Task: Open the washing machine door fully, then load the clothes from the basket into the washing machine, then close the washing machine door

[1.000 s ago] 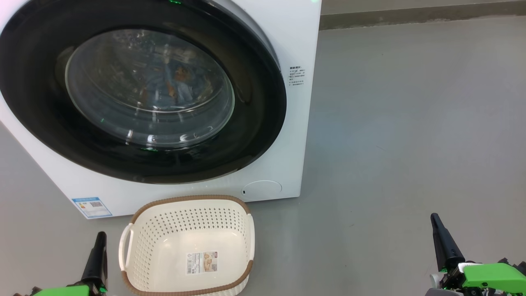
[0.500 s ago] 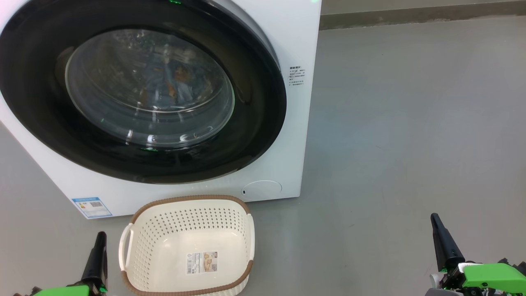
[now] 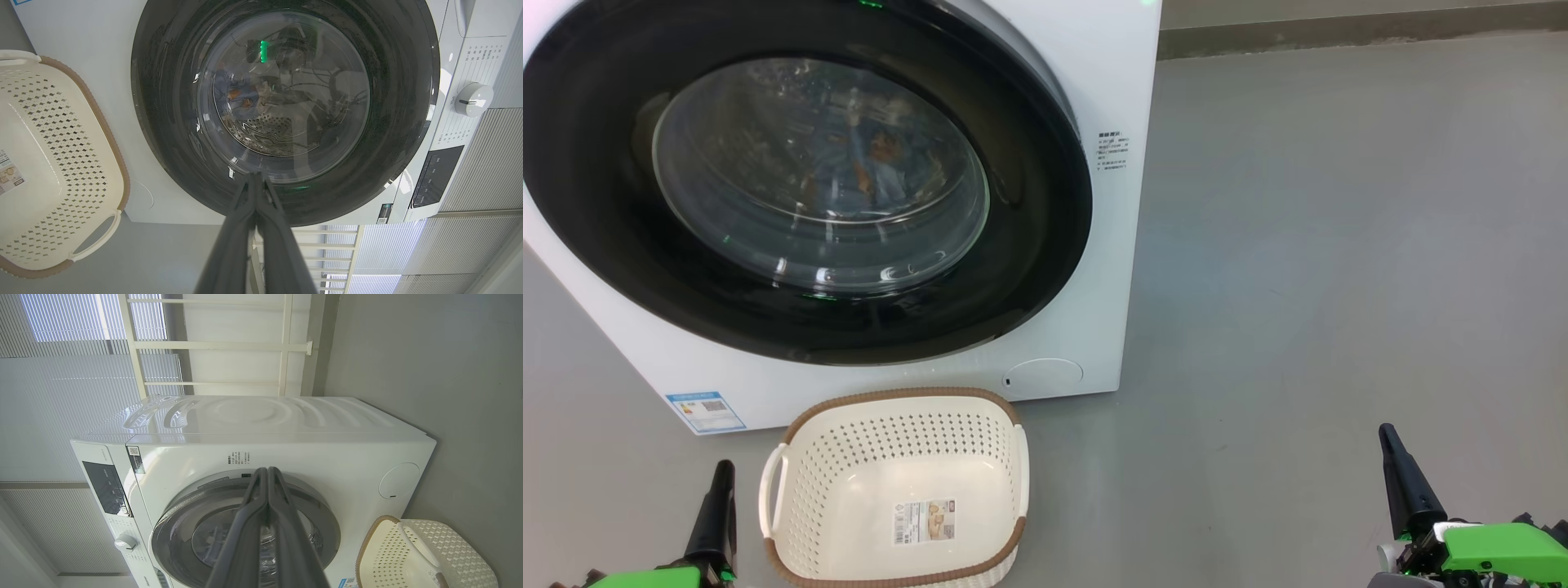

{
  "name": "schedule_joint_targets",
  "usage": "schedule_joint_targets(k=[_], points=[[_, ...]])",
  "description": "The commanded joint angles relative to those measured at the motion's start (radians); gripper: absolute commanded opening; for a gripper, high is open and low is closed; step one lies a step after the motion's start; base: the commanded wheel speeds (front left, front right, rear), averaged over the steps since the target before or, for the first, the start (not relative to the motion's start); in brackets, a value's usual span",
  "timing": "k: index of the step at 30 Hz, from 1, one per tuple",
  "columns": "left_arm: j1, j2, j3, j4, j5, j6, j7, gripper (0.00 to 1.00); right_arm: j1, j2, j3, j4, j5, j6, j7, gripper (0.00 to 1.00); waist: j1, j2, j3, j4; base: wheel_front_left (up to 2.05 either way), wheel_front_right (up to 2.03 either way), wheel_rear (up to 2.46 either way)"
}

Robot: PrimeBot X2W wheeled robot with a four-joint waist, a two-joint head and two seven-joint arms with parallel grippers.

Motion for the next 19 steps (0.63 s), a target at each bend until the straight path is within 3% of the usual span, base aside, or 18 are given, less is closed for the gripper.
schedule_joint_targets(k=[1, 19], points=[[-0.040, 0.015, 0.033, -0.019, -0.004, -0.012, 0.003, 0.00, -0.045, -0.004, 0.023, -0.024, -0.003, 0.002, 0.008, 0.00, 0.0000, 0.0000, 0.000, 0.000, 0.00, 0.00, 0.00], [-0.040, 0.015, 0.033, -0.019, -0.004, -0.012, 0.003, 0.00, -0.045, -0.004, 0.022, -0.024, -0.004, 0.002, 0.008, 0.00, 0.0000, 0.0000, 0.000, 0.000, 0.00, 0.00, 0.00]])
